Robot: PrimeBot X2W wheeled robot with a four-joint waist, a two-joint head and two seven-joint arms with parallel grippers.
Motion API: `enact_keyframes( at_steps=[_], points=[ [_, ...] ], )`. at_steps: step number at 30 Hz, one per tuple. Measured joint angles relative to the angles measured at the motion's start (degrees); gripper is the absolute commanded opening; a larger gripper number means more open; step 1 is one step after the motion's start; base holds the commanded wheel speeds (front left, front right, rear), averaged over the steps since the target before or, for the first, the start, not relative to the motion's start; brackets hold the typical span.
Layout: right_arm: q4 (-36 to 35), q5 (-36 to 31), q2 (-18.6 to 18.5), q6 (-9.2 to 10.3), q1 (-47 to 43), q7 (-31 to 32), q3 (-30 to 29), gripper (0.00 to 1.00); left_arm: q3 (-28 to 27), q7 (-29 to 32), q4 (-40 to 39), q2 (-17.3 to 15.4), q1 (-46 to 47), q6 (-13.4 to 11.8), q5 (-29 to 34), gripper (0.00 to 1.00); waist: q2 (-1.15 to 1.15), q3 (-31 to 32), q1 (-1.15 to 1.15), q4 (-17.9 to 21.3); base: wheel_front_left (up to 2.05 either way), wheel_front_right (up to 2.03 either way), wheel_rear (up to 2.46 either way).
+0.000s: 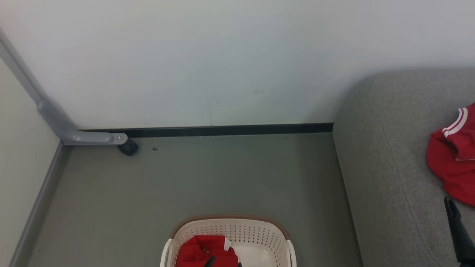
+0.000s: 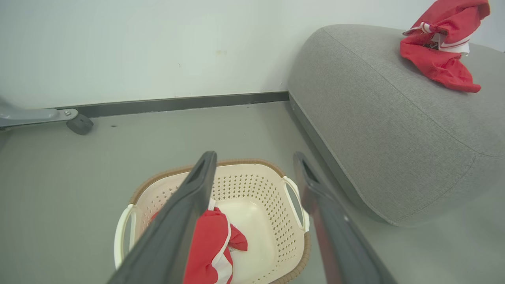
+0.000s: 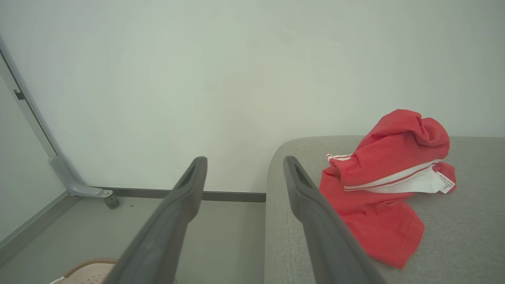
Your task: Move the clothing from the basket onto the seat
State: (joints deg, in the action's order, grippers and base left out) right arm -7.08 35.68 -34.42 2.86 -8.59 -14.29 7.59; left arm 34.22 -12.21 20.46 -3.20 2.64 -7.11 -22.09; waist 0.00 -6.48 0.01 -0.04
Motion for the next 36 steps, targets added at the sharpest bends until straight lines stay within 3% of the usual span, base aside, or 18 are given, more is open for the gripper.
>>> enact_keyframes(
  at_steps=[13, 24, 36],
  points=[
    [-6.5, 0.8, -4.3, -4.02, 2.6, 0.0, -7.5, 1.00, 6.1, 0.0, 10.0, 0.1, 10.8, 0.0, -10.6, 1.00, 0.00, -9.2, 0.01, 0.6, 0.00, 0.00, 0.00],
    [-9.9, 4.6, -4.5, -7.91, 6.9, -0.3, -13.1, 1.00, 8.7, 1.0, 20.3, 0.3, 20.1, 0.0, -19.9, 1.00, -0.01, -18.2, 0.01, 3.1, 0.00, 0.00, 0.00],
    [-12.0, 8.9, -3.3, -9.77, 10.9, -0.4, -16.8, 1.00, 8.7, 6.3, 36.5, 0.7, 31.4, 0.0, -24.6, 1.00, -0.01, -29.1, 0.01, 7.5, 0.00, 0.00, 0.00]
  ],
)
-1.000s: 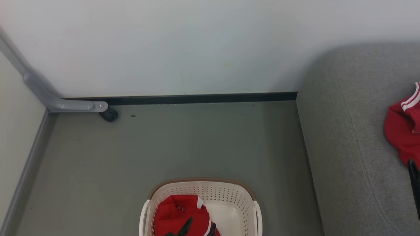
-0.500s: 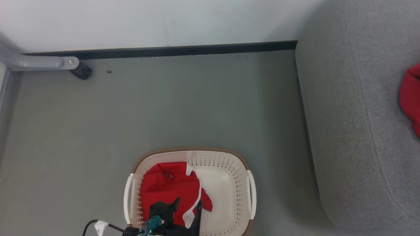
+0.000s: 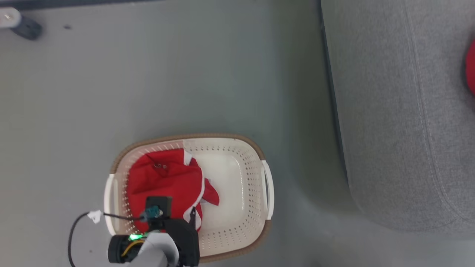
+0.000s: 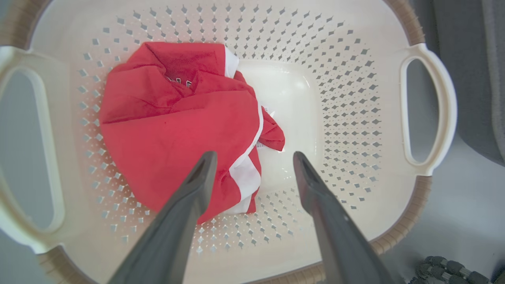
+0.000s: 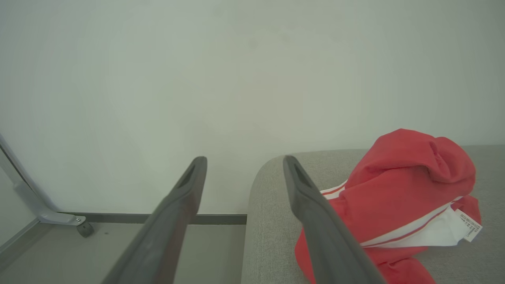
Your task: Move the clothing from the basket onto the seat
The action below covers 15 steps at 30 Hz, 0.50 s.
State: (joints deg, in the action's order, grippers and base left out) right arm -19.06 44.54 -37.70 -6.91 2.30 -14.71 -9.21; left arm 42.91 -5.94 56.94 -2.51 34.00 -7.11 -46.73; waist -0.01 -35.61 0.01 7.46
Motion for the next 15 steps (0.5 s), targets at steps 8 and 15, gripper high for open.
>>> enact_keyframes(
  at_steps=[8, 15],
  points=[
    [0.7, 3.1, -0.3, -0.18, 2.6, 0.0, -0.5, 1.00, -0.2, 2.9, 8.7, 0.1, 9.0, 0.0, 1.4, 1.00, 0.00, -6.9, 0.00, 2.8, 0.00, 0.00, 0.00],
    [0.8, 5.4, -1.9, -0.18, 4.6, 0.0, 0.8, 1.00, -0.9, 5.1, 15.3, 0.2, 18.1, 0.0, 4.6, 1.00, 0.00, -12.9, 0.00, 5.1, 0.00, 0.00, 0.00]
  ],
)
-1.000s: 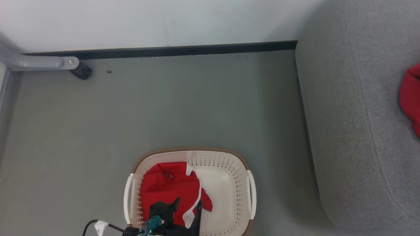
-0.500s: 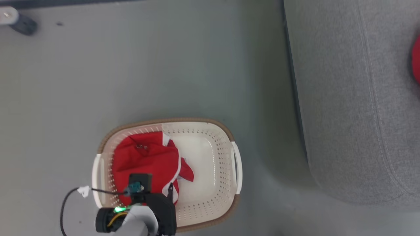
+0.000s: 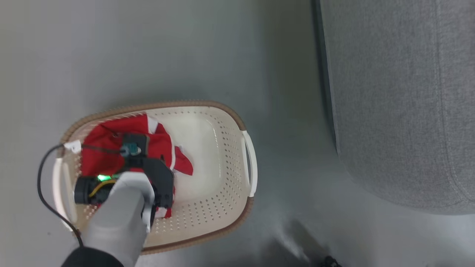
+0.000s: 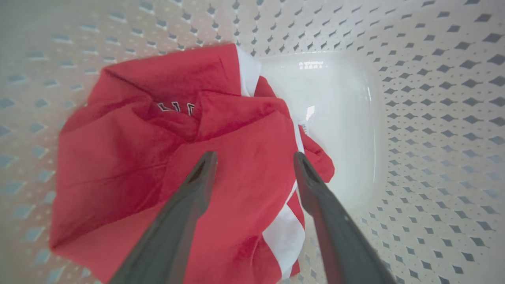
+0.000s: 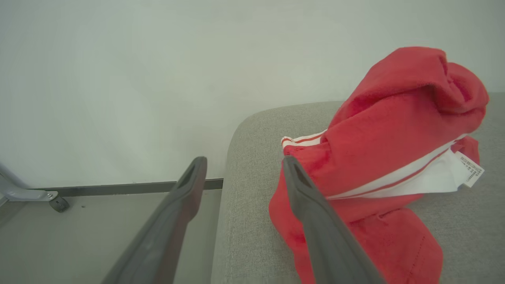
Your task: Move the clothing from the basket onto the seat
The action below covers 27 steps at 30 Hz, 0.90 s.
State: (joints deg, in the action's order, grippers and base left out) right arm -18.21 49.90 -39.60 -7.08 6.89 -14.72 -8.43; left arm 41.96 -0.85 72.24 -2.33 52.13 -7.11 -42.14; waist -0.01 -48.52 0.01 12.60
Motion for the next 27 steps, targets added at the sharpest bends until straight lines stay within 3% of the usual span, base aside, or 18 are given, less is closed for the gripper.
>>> enact_keyframes(
  at_steps=[10, 22, 23, 24, 25, 26, 27],
  points=[
    [1.9, 0.2, -0.3, 0.00, 3.2, 0.0, 1.9, 1.00, 1.8, 5.1, 2.9, 0.0, 8.3, 0.0, 6.8, 1.00, 0.00, -7.1, 0.00, 3.0, 0.00, 0.00, 0.00],
    [2.4, 0.2, -0.6, 0.00, 5.3, 0.0, 4.0, 1.00, 2.4, 15.9, 2.5, -0.1, 8.4, 0.0, 10.4, 1.00, 0.01, -9.1, 0.00, 4.2, 0.00, 0.00, 0.00],
    [2.4, 0.2, -0.7, 0.00, 5.4, 0.0, 4.1, 1.00, 2.4, 16.9, 2.5, -0.1, 8.4, 0.0, 10.5, 0.88, 0.01, -9.1, -0.01, 4.2, 0.00, 0.00, 0.00],
    [2.4, 0.2, -0.8, 0.00, 5.4, 0.0, 4.1, 1.00, 2.0, 17.7, 2.4, -0.1, 8.3, 0.0, 10.5, 0.43, 0.00, -9.1, -0.01, 4.2, 0.00, 0.00, 0.00],
    [2.4, 0.2, -0.8, 0.00, 5.4, 0.0, 4.1, 1.00, 1.7, 18.4, 2.4, -0.1, 8.2, 0.0, 10.6, 0.15, 0.01, -9.1, -0.01, 4.2, 0.00, 0.00, 0.00],
    [2.4, 0.2, -0.8, 0.00, 5.4, 0.0, 4.1, 1.00, 1.4, 19.2, 2.4, -0.1, 8.0, 0.0, 10.7, 0.00, 0.00, -9.1, -0.01, 4.2, 0.00, 0.00, 0.00],
    [2.4, 0.2, -0.8, 0.00, 5.4, 0.0, 4.1, 1.00, 1.3, 19.8, 2.4, -0.1, 7.6, 0.0, 11.0, 0.00, 0.01, -9.1, -0.01, 4.2, 0.00, 0.00, 0.00]
  ],
)
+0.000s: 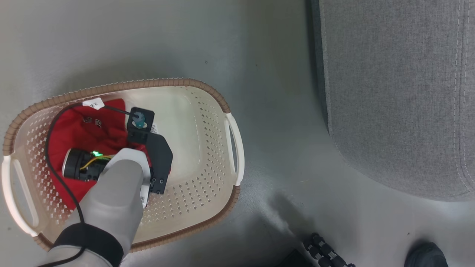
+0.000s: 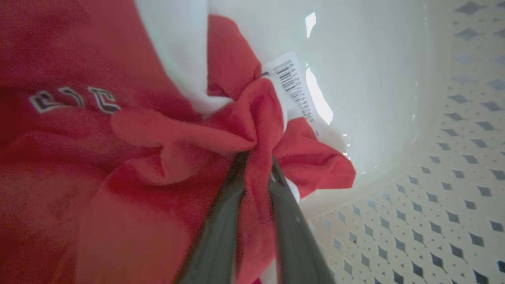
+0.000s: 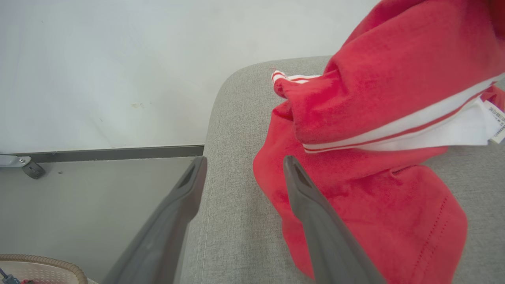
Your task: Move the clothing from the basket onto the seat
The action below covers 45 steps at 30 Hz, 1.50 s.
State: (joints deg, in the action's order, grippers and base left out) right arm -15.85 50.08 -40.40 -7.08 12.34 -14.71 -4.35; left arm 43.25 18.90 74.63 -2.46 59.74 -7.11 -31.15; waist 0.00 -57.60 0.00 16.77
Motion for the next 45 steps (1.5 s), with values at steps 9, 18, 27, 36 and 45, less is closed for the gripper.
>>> enact_keyframes(
  at_steps=[9, 18, 27, 36, 45],
  points=[
    [0.6, 0.0, -0.1, 0.00, 0.1, 0.0, 0.1, 1.00, -1.6, 1.7, -0.1, 0.0, -1.3, 0.0, 0.6, 0.00, 0.00, 0.5, 0.00, -0.1, 0.00, 0.00, 0.00],
    [1.1, -0.1, -0.1, 0.00, 0.1, 0.0, 0.8, 1.00, -4.6, -1.7, -2.8, 0.0, -5.5, 0.0, -0.9, 0.00, 0.00, 3.3, -0.01, -0.7, 0.00, 0.00, 0.00],
    [1.2, -0.2, -0.3, 0.00, 0.1, 0.0, 2.4, 1.00, -5.6, -10.1, -11.4, 0.0, -11.8, 0.0, -5.0, 0.00, 0.00, 7.8, -0.01, -2.0, 0.00, 0.00, 0.00],
    [1.4, -0.4, -0.3, 0.00, -0.1, 0.0, 3.5, 1.00, -4.0, -19.8, -16.2, 0.0, -17.9, 0.0, -8.7, 0.00, 0.00, 13.9, -0.01, -3.8, 0.00, 0.00, 0.00],
    [2.4, -1.9, 0.7, 0.00, -1.6, 0.0, 5.3, 1.00, -3.7, -30.2, -17.4, 0.0, -20.5, 0.0, -11.8, 0.00, 0.01, 20.6, -0.02, -6.0, 0.00, 0.00, 0.00]
  ],
)
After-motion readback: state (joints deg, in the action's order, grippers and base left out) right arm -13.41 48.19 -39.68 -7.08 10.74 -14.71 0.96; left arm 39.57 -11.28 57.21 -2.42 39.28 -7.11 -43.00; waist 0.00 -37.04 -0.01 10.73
